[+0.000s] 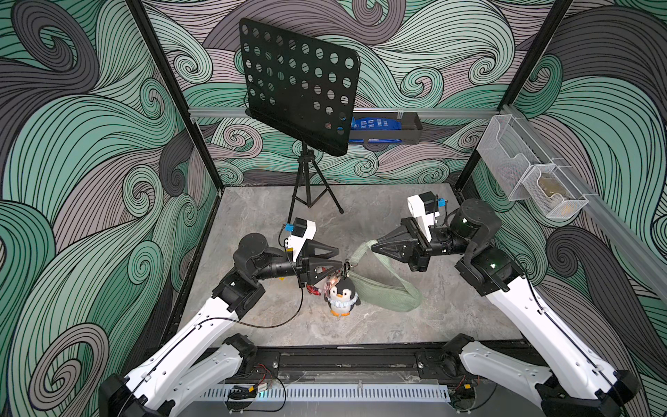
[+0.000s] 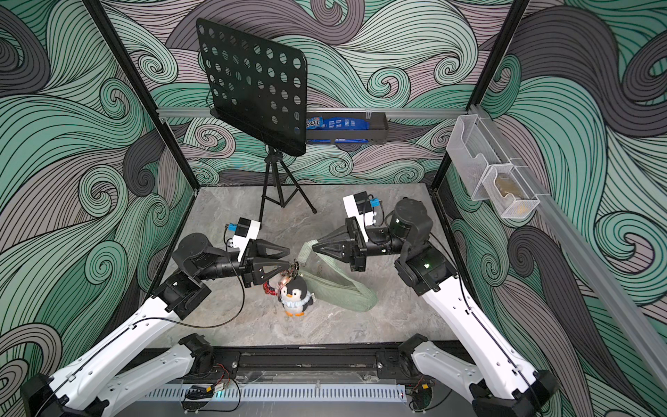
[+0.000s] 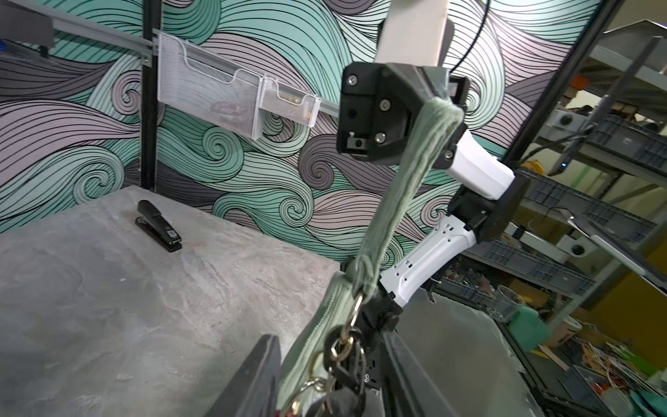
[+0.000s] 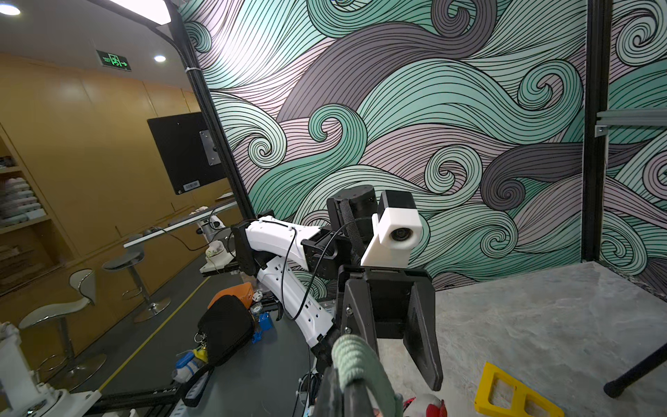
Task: Remove the decoration from the bag
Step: Pick up the bag from the center of the board.
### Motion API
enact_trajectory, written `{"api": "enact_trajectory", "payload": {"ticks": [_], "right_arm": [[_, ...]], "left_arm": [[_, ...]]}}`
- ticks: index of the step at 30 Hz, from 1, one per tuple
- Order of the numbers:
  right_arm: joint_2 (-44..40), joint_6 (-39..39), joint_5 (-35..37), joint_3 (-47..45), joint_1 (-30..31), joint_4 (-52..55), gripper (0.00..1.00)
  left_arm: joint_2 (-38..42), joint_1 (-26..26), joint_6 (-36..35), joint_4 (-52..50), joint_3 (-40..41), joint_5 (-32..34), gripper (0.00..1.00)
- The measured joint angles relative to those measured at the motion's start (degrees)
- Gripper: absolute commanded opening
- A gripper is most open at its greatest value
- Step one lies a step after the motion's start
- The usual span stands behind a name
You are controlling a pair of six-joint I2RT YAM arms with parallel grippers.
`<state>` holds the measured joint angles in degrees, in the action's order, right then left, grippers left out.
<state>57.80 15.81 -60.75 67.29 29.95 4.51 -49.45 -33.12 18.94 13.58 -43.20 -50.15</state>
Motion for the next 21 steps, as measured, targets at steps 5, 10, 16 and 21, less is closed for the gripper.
{"api": "enact_trajectory", "payload": {"ticks": [5,10,16,21], "right_arm": [[-0.39,1.36,-1.53,-0.2,0.04,-2.01,0.0],[-0.48,1.99,-2.71,-0.2,0.04,-2.89,0.0],[-0.59,2.58,-2.86,-0.2,0.04,-2.84,0.0],[-1.36,3.08,-3.02,-0.2,0.04,-3.08,0.0]], "left_arm": [[-1.77,-1.75,-0.55,2.36,0.0,-1.42,0.4],[-3.43,-3.13,-1.07,3.41,-0.11,-1.73,0.38],[-5.46,-5.14,-1.6,4.46,-1.18,-1.77,0.38],[-5.62,-6.45,-1.95,4.61,-2.01,-1.86,0.36]]}}
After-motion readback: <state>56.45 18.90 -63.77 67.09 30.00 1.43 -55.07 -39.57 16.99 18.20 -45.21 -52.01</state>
